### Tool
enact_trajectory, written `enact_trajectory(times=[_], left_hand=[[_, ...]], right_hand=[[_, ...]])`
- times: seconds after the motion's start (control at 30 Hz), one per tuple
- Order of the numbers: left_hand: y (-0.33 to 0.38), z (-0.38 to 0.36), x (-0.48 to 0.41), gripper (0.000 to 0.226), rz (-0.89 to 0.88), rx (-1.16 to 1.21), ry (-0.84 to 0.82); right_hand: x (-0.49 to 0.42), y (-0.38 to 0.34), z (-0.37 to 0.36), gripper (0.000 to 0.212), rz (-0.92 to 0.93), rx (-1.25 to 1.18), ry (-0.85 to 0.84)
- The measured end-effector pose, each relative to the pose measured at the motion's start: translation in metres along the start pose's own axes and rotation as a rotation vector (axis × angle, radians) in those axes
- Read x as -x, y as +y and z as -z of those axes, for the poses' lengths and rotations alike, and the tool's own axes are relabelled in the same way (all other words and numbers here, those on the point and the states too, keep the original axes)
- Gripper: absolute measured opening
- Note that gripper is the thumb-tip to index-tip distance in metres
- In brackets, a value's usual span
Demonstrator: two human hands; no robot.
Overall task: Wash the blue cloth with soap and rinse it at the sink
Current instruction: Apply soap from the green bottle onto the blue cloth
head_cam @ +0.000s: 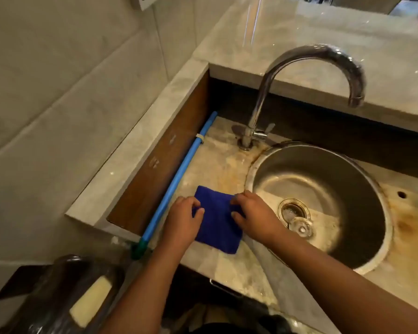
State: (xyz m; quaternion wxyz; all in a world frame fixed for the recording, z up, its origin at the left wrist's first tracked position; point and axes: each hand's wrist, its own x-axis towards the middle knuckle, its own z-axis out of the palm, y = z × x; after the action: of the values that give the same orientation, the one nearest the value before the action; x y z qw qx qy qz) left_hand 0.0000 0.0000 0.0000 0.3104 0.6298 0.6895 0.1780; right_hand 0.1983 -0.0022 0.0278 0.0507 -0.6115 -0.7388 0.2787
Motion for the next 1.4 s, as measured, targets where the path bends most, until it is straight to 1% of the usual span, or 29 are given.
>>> enact_trajectory(times=[0.1, 0.2, 0.3, 0.47, 0.6, 0.7, 0.8, 0.83, 0.9, 1.03, 1.17, 1.23, 1.3, 1.33, 1.4], left_hand=[[-0.005, 0.001, -0.014, 0.015, 0.080, -0.022, 0.028], [-0.007, 0.001, -0.022, 0.020, 0.161, -0.018, 0.021], [-0.008, 0.000, -0.028, 0.025, 0.186, -0.022, 0.030], [-0.005, -0.006, -0.031, 0.021, 0.201, -0.041, 0.025], [-0.003, -0.007, -0.037, 0.022, 0.240, -0.056, 0.006], [-0.001, -0.008, -0.040, 0.019, 0.250, -0.080, -0.044], [0.000, -0.009, -0.039, 0.016, 0.221, -0.078, -0.030], [-0.001, -0.009, -0.038, 0.013, 0.209, -0.064, -0.019], [-0.001, -0.008, -0.035, 0.013, 0.187, 0.009, -0.014], [0.001, 0.000, -0.026, 0.023, 0.137, 0.293, -0.036], [0.017, 0.010, -0.018, 0.022, 0.083, 0.445, -0.101], [0.032, 0.017, -0.016, 0.020, 0.035, 0.505, -0.163], [0.047, 0.024, -0.016, 0.018, -0.032, 0.532, -0.248], [0.055, 0.028, -0.016, 0.017, -0.065, 0.546, -0.293], [0.073, 0.036, -0.016, 0.017, -0.130, 0.579, -0.373]], right_hand=[[-0.024, 0.000, -0.001, 0.032, -0.013, 0.033, 0.029], [-0.041, -0.001, -0.003, 0.042, -0.080, 0.059, -0.028], [-0.051, -0.002, -0.006, 0.040, -0.114, 0.110, -0.057], [-0.061, -0.005, -0.008, 0.042, -0.148, 0.201, -0.097], [-0.064, -0.007, -0.015, 0.045, -0.191, 0.150, -0.144], [-0.068, -0.007, -0.018, 0.039, -0.216, 0.061, -0.170], [-0.069, -0.008, -0.018, 0.023, -0.199, 0.015, -0.187], [-0.069, -0.008, -0.018, 0.017, -0.181, 0.012, -0.169], [-0.066, -0.006, -0.019, 0.016, -0.140, -0.014, -0.104], [-0.053, -0.001, -0.014, 0.019, -0.136, -0.234, -0.040], [-0.035, 0.006, 0.003, 0.018, -0.124, -0.394, -0.075], [-0.025, 0.014, 0.015, 0.023, -0.132, -0.552, -0.112], [-0.014, 0.021, 0.029, 0.035, -0.138, -0.727, -0.142], [-0.009, 0.023, 0.037, 0.039, -0.127, -0.772, -0.130], [0.003, 0.023, 0.053, 0.037, -0.084, -0.826, -0.067]])
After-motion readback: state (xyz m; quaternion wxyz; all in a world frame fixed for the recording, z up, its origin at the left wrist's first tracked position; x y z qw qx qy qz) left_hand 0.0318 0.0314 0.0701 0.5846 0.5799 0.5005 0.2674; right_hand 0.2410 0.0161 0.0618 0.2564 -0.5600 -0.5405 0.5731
